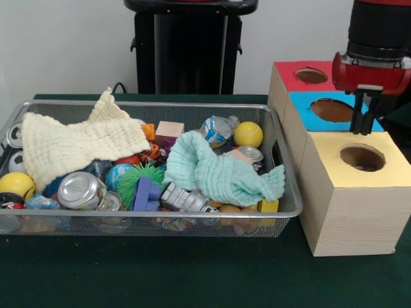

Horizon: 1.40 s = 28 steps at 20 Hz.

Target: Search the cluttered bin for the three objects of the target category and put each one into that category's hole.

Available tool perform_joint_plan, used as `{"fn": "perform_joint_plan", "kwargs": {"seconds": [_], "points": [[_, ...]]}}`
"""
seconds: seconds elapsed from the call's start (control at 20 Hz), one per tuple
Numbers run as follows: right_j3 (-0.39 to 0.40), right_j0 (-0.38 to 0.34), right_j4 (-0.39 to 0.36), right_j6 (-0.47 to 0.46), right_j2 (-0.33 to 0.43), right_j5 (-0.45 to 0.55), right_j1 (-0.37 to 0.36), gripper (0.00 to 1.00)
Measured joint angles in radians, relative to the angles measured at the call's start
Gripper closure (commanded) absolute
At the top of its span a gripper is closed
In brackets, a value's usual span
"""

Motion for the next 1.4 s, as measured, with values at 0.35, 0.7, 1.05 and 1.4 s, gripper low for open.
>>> {"fn": "perform_joint_plan", "kwargs": {"seconds": [0.35,0.7,1.05,1.4], "points": [[0.0,0.027,0.0,0.0,-0.01,0.007,-0.004,1.0],[0.027,0.021,0.0,0.0,-0.024,0.076,-0.072,1.0],[0.107,-0.088,-0.1,0.0,-0.038,0.146,-0.227,0.0],[0.13,-0.159,-0.184,0.0,-0.044,0.146,-0.275,0.0]]}}
